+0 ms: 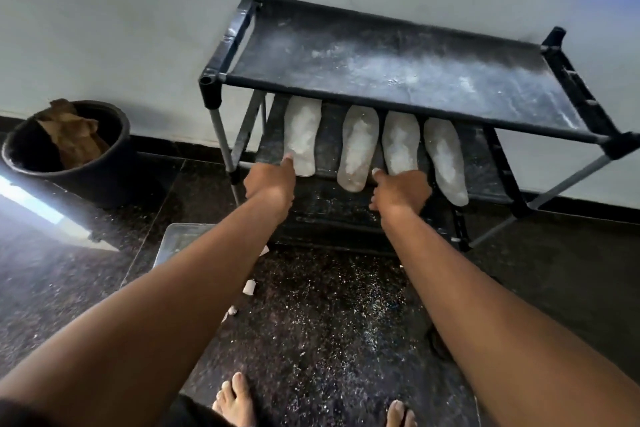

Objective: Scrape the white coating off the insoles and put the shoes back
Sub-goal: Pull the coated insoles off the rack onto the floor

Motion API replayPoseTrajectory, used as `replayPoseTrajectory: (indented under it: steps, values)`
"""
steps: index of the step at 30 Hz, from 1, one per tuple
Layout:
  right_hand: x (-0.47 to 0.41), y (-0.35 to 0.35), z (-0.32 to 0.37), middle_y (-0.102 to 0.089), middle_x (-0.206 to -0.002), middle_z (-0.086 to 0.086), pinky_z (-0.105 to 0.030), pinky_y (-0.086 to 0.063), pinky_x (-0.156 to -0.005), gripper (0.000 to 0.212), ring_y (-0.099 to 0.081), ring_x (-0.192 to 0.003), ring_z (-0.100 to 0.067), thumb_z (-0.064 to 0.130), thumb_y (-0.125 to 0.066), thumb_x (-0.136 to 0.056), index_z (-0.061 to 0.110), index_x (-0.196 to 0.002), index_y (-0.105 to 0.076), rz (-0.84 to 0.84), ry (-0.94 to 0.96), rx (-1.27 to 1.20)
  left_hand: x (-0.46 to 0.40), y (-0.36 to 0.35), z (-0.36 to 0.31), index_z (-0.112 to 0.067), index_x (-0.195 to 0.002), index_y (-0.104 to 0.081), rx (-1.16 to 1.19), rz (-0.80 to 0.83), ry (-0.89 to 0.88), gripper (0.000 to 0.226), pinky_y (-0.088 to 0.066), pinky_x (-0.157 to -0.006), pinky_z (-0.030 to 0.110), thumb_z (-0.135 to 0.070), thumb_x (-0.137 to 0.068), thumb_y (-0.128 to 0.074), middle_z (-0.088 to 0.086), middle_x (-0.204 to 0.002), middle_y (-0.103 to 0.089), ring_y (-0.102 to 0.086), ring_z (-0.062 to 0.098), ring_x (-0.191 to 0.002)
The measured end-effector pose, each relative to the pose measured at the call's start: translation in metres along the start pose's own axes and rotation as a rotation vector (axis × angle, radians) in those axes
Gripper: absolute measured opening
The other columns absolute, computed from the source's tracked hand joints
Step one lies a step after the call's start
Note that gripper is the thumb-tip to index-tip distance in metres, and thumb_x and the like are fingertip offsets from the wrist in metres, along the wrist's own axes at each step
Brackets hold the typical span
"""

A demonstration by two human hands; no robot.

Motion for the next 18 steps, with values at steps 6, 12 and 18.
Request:
replayPoseTrajectory:
  steps: [6,12,18]
  values:
    - [-0.008,-0.013,-0.009,-0.068,-0.071,-0.016,-0.027,-0.054,-0.041,0.027,-0.058,-0.046,-0.019,0.012,-0.077,-0.085,-0.003,-0.074,-0.058,0.153,-0.252,-0.242,-0.02,-0.023,0.002,-0.006,-0.122,-0.064,0.197,0.082,0.141,0.028,-0.049,-0.039,0.022,-0.025,-0.103,-0.063,0.004,-0.086,-0.07,-0.071,0.015,-0.049]
    - [-0.011,-0.023,-0.02,-0.068,-0.069,-0.011,-0.021,-0.049,-0.039,0.016,-0.057,-0.045,-0.014,0.008,-0.076,-0.085,-0.003,-0.092,-0.068,0.28,-0.317,-0.293,-0.003,-0.025,0.02,-0.003,-0.107,-0.071,0.123,0.099,0.073,0.015,-0.05,-0.047,0.026,-0.012,-0.096,-0.066,0.009,-0.082,-0.075,-0.067,0.017,-0.054]
    - [-0.011,-0.03,-0.016,-0.069,-0.068,-0.013,-0.021,-0.048,-0.04,0.014,-0.058,-0.043,-0.014,0.005,-0.075,-0.085,-0.005,-0.094,-0.069,0.376,-0.339,-0.273,-0.003,-0.014,0.005,-0.01,-0.093,-0.072,0.122,0.023,0.013,0.011,-0.063,-0.07,0.035,-0.021,-0.096,-0.072,0.009,-0.072,-0.072,-0.07,0.022,-0.066]
Point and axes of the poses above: each hand's wrist, its own x-axis away from the middle knuckle, its own y-axis out of the back of the hand, z = x × y, the point moved 4 cm from there along -x, towards the middle knuckle
